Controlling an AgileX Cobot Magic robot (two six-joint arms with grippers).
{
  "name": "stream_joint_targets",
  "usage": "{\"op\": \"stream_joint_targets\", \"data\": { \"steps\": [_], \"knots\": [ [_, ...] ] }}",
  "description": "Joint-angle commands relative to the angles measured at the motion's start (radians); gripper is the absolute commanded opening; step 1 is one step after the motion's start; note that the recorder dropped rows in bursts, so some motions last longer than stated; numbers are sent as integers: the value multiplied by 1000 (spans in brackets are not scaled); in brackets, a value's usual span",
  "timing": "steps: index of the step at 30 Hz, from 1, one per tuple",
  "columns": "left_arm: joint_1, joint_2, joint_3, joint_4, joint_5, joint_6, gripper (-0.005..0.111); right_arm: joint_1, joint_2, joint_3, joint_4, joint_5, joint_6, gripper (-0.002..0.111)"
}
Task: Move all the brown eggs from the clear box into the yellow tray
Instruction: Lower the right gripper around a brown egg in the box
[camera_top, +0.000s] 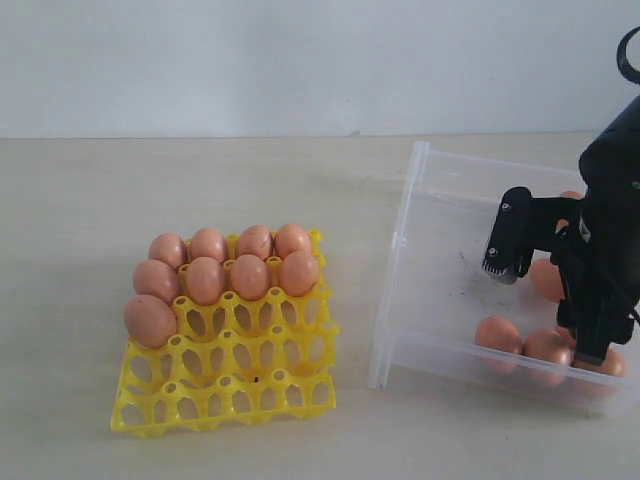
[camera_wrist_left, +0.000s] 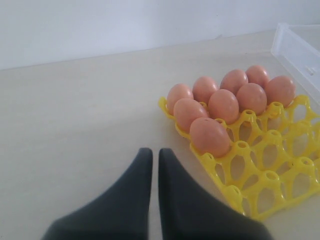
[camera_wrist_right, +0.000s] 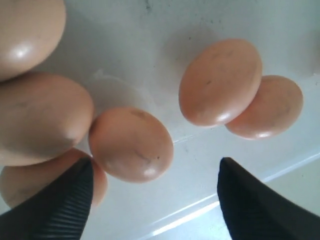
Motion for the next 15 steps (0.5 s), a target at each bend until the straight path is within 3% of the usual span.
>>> {"op": "stream_joint_targets", "data": {
  "steps": [1,15],
  "knots": [
    [-5,-3,3,2,-3,-8,4,-8,6,3,17,-8,-5,59],
    [-5,-3,3,2,-3,-8,4,-8,57,3,19,5,-14,59]
  ]
}}
